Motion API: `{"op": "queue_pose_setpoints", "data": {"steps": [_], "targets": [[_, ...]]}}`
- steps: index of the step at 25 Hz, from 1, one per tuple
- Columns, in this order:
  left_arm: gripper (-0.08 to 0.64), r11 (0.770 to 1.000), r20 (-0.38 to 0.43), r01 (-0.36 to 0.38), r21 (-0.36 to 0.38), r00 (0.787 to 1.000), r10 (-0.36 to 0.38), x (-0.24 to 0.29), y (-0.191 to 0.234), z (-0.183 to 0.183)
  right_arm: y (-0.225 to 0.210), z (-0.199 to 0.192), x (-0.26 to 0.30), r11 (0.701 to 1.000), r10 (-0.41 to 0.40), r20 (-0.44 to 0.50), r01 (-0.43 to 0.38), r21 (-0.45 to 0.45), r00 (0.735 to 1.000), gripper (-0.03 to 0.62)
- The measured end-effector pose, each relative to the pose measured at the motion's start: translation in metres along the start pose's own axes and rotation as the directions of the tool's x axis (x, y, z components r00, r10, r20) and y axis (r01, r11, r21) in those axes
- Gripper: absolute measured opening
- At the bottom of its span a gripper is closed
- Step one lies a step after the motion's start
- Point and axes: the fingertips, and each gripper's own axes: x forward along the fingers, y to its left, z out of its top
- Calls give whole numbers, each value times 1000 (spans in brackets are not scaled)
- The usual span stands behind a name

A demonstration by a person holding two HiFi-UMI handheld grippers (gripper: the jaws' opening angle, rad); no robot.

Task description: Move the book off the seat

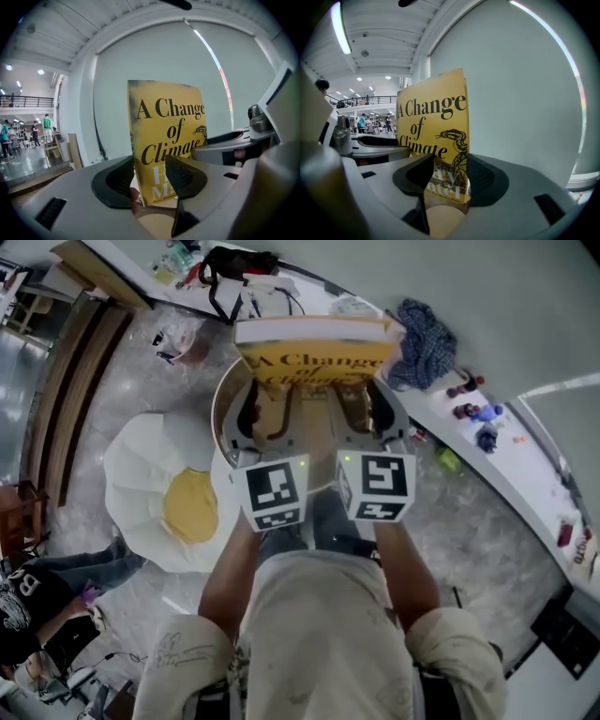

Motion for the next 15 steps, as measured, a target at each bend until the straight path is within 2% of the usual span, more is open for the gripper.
{"op": "queue_pose_setpoints", "data": {"steps": [7,15], "targets": [[216,999,-129,-14,-38,992,9,31,-1,-64,-5,-58,38,999,44,-136,-44,8,990,224],[216,995,-284,-18,-102,959,-12,68,11,-163,5,-151,92,998,59,-306,-51,32,950,224]]}}
